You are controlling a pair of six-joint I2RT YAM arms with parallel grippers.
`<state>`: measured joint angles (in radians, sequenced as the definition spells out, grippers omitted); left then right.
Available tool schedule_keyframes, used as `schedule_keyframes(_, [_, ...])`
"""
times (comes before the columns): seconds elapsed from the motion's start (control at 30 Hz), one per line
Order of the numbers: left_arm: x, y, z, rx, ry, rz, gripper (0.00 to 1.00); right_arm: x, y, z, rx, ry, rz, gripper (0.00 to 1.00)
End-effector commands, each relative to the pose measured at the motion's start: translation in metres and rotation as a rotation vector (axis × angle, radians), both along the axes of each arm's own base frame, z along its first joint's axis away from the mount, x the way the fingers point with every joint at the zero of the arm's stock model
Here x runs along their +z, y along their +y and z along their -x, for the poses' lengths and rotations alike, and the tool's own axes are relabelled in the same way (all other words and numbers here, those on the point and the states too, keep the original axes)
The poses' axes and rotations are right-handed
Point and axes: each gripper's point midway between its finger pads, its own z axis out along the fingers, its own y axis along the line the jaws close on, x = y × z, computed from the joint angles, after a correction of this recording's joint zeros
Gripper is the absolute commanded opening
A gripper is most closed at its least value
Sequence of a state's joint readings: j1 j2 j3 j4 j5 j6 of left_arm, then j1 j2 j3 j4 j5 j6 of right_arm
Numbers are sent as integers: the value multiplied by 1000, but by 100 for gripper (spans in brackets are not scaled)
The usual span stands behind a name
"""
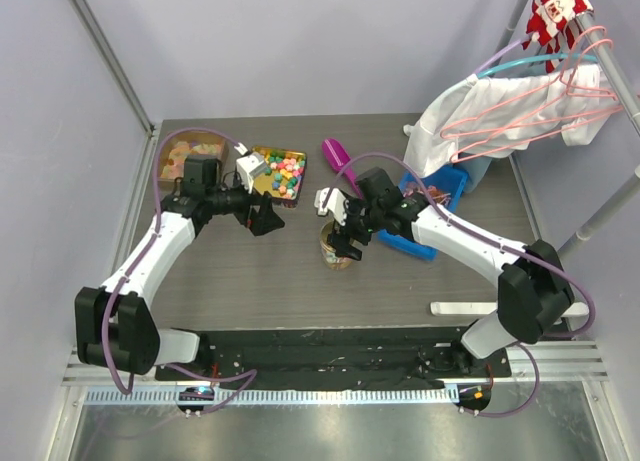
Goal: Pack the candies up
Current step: Close the bottle lid on the packing bottle.
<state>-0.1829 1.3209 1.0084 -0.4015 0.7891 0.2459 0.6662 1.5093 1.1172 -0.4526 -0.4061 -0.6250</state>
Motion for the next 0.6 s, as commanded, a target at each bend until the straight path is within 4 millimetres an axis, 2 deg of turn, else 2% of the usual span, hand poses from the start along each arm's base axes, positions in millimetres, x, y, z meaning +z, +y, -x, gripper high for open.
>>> schedule_keyframes(0.0, [7,0,-13,28,-45,8,100,-11,3,9,29,49,-4,76])
schedule_keyframes(0.13, [-1,-1,-13,19,-21,9,100,-21,-1,10,24,60,20,76])
schedule_keyframes(0.4, [2,-4,-8,4,-9,33,100,-38,1,3,0,67,28,76])
schedule_keyframes(0.57, [0,-6,-7,-8,6,44,100,-40,4,-4,-17,49,23,76])
